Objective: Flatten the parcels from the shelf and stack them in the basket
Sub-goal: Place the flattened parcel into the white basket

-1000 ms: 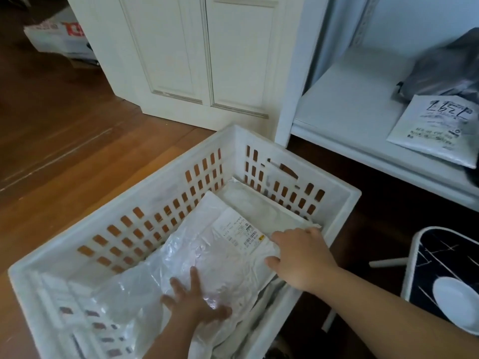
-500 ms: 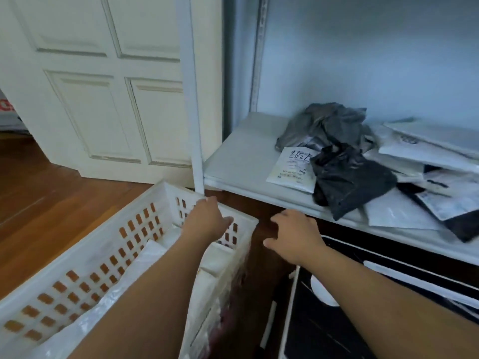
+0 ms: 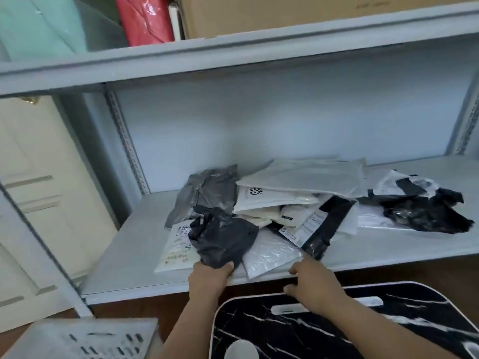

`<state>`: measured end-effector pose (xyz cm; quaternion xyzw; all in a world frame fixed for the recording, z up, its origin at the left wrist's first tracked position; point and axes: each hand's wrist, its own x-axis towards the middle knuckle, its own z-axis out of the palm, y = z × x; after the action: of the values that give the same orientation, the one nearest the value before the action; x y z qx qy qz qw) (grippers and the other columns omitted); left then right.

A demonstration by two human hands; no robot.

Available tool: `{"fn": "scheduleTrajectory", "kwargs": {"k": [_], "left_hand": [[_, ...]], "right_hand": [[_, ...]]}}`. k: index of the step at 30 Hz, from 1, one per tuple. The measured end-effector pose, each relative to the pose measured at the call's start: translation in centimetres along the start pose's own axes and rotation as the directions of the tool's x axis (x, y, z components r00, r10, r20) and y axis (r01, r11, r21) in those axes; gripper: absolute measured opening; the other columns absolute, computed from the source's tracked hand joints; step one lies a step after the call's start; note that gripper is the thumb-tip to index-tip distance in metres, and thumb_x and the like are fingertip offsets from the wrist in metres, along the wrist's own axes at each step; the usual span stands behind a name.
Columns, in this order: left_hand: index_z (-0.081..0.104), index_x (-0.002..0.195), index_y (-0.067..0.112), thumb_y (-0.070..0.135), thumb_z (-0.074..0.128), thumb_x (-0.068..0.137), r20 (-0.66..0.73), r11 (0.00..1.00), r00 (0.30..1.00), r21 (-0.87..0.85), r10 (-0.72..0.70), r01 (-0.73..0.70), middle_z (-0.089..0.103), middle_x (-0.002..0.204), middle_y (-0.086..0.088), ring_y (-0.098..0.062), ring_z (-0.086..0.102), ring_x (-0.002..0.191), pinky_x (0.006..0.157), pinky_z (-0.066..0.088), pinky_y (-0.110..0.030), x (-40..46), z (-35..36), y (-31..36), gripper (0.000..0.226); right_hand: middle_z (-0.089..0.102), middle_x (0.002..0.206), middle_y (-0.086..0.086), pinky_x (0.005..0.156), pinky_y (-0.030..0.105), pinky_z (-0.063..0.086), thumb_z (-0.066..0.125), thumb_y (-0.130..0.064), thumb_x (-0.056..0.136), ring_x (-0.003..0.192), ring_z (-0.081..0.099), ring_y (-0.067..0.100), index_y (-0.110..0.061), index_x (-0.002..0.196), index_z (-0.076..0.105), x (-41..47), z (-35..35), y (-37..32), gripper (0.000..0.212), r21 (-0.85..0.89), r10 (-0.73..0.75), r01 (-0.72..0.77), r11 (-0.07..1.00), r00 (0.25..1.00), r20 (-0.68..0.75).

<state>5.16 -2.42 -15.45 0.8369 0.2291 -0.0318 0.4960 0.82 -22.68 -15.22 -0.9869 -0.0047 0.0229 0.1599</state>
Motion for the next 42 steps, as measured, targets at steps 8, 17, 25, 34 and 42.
{"fn": "scheduleTrajectory", "kwargs": {"k": [8, 17, 25, 34, 42], "left_hand": [[0.033, 0.143, 0.012, 0.055, 0.064, 0.081, -0.344, 0.959, 0.932, 0.284, 0.119, -0.017, 0.037, 0.143, -0.019, -0.038, 0.036, 0.130, 0.101, 0.037, -0.048, 1.7, 1.4, 3.9, 0.082], [0.048, 0.136, 0.013, 0.051, 0.063, 0.083, -0.287, 0.832, 0.850, 0.485, 0.442, -0.269, 0.039, 0.143, -0.017, -0.037, 0.037, 0.129, 0.102, 0.036, -0.048, 0.8, 2.7, 9.1, 0.066], [0.038, 0.143, 0.012, 0.057, 0.076, 0.067, 0.065, 0.923, 0.987, -0.369, 0.147, -0.113, 0.047, 0.140, -0.015, -0.035, 0.046, 0.128, 0.104, 0.040, -0.045, -3.8, 2.7, 12.5, 0.096], [0.052, 0.126, -0.005, -0.012, 0.042, 0.085, 0.301, 0.645, 0.943, -0.751, 0.142, 0.142, 0.061, 0.099, -0.025, -0.038, 0.061, 0.088, 0.076, 0.051, -0.049, -10.4, 1.4, 10.4, 0.042], [0.060, 0.087, 0.001, -0.022, 0.040, 0.075, 0.097, 0.804, 0.975, -0.586, 0.198, -0.104, 0.060, 0.082, -0.021, -0.034, 0.059, 0.072, 0.070, 0.050, -0.041, -14.4, -5.1, 2.8, 0.033]], "right_hand": [[0.058, 0.109, -0.002, 0.085, 0.026, 0.045, 0.062, -0.033, 0.089, 0.104, 0.054, 0.016, -0.020, 0.106, 0.068, 2.9, -0.2, 3.3, 0.023, -0.025, -0.072, 0.068, 0.997, 0.980, -0.187], [0.035, 0.149, 0.018, 0.111, 0.054, 0.012, 0.064, -0.011, 0.081, 0.143, 0.020, 0.040, -0.009, 0.102, 0.070, 6.8, -9.7, 8.8, 0.022, -0.492, -0.092, -0.176, 0.853, 0.876, -0.473], [0.056, 0.127, 0.007, 0.073, 0.042, 0.047, 0.078, -0.028, 0.072, 0.095, 0.057, 0.028, -0.006, 0.096, 0.071, 3.1, -14.1, 9.0, 0.034, -0.464, -0.344, 0.035, 0.885, 0.721, -0.601], [0.059, 0.122, 0.005, 0.074, 0.033, 0.051, 0.050, -0.044, 0.092, 0.096, 0.059, 0.023, -0.018, 0.104, 0.065, -8.6, -7.4, 3.9, 0.031, -0.498, -0.862, 0.704, 0.506, 0.428, -0.270], [0.035, 0.144, 0.006, 0.111, 0.039, 0.031, 0.072, -0.049, 0.079, 0.137, 0.030, 0.025, -0.013, 0.144, 0.036, -10.7, -10.0, 8.5, 0.083, 0.611, 0.318, 0.001, 0.791, 0.854, -0.413]]}}
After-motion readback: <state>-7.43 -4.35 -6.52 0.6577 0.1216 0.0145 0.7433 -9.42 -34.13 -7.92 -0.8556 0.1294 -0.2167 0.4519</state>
